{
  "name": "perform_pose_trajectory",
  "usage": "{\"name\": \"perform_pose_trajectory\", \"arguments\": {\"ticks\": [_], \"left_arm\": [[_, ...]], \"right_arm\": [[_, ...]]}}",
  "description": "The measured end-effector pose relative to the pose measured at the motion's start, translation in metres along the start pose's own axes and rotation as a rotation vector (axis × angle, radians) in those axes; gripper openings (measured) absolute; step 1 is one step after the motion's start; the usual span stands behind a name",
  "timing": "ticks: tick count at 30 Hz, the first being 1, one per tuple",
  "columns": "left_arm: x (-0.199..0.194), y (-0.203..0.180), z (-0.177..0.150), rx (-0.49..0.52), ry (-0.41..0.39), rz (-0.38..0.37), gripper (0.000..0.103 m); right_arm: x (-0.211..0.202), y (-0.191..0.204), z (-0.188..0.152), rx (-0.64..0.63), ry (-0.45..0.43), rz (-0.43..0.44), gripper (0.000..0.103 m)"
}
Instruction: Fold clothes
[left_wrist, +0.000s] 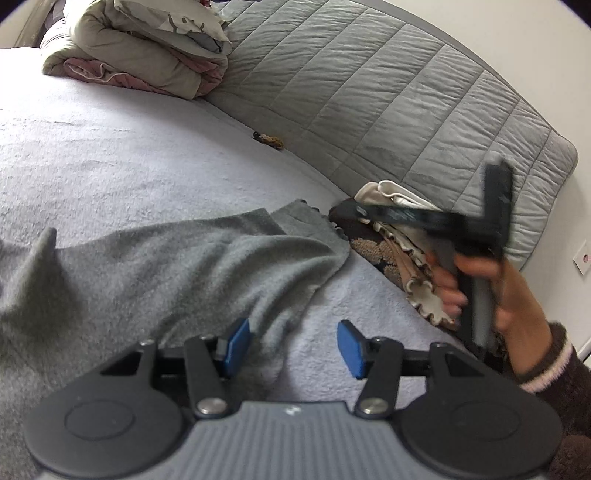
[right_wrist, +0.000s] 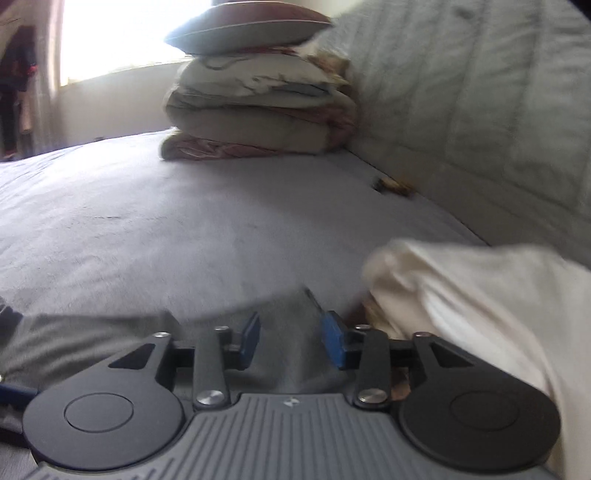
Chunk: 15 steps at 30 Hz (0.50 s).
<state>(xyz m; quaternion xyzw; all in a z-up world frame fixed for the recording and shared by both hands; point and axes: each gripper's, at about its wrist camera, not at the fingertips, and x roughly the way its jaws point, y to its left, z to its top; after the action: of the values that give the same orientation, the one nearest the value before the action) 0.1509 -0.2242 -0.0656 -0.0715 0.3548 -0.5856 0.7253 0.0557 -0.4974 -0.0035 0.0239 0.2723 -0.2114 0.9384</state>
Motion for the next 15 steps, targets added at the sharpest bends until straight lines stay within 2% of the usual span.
{"name": "perform_pose_trajectory", "arguments": {"ticks": [5,15], "left_arm": [[-0.001,0.001,0.000,0.000,0.000,-0.001,0.054],[-0.002,0.001,0.001,0.000,0.000,-0.002,0.054]], "right_arm": [[0.044,0.006,0.007,-0.027,0.020,-0.035,0.048],[0.075,0.001,0.006,-0.043,0.040,-0.048,0.051]]}}
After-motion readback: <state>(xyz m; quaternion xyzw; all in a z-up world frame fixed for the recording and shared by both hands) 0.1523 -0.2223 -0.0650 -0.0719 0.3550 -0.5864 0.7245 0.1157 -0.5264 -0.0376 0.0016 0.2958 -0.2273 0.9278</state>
